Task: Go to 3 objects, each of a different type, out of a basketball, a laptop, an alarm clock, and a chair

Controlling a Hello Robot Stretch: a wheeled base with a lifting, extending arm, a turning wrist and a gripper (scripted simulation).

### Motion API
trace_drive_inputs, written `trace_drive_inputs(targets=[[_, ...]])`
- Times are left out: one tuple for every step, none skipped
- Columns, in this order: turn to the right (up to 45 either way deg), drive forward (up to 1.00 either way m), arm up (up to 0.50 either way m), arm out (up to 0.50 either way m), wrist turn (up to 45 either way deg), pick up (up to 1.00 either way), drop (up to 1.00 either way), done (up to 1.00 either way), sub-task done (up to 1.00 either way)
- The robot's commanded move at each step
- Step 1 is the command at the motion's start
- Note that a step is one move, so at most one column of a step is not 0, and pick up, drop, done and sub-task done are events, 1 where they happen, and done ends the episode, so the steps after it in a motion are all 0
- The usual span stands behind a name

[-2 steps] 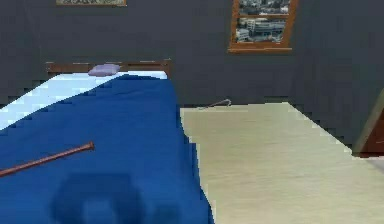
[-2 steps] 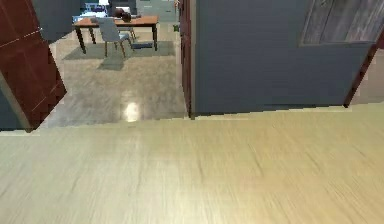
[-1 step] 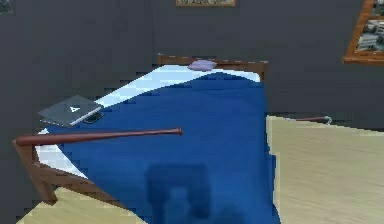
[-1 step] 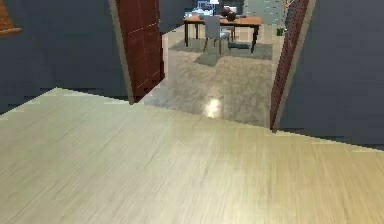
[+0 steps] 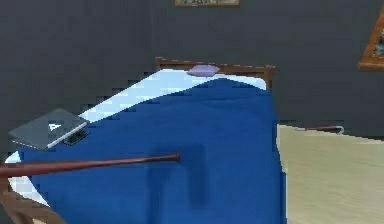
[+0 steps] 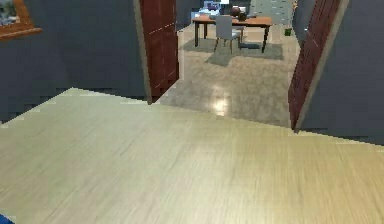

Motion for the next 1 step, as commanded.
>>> trace_drive_inputs(targets=[[-45.0, 0.0, 0.0, 0.0, 0.0, 0.0, 0.0, 0.0, 0.0]])
